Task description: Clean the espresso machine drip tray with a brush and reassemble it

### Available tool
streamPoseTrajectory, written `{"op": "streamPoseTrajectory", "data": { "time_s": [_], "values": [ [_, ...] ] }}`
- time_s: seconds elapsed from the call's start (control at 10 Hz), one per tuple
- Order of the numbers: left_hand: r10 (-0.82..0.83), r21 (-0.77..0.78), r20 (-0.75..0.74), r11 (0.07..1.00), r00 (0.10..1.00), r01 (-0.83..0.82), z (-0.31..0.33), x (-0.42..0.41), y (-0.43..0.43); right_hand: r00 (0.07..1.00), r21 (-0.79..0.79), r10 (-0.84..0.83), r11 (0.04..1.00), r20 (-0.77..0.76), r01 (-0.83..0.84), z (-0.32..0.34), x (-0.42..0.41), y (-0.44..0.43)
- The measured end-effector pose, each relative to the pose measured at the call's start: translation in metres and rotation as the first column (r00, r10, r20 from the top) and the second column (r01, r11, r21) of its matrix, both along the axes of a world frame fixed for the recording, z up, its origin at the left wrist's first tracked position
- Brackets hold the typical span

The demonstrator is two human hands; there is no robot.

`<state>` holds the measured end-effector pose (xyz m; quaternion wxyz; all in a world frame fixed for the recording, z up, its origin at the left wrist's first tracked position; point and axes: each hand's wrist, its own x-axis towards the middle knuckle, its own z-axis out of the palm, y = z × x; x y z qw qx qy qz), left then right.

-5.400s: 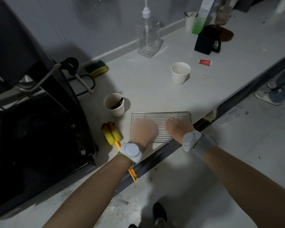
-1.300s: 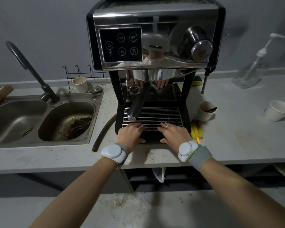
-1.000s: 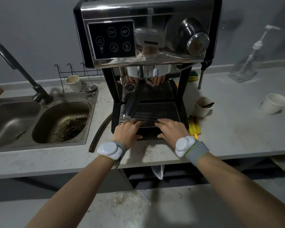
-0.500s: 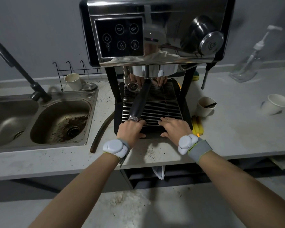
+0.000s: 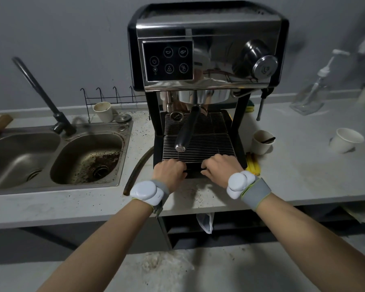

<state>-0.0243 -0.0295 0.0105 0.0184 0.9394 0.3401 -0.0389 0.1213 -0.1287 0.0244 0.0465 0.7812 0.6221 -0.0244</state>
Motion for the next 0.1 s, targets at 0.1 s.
{"op": "streamPoseTrajectory", "data": {
  "time_s": [0.1],
  "values": [
    [0.023, -0.025, -0.024, 0.999, 0.999, -0.024, 0.0137, -0.0057, -0.0061, 0.998, -0.028, -0.019, 0.999, -0.059, 0.017, 0.0177, -0.0109, -0.0048]
  ]
}}
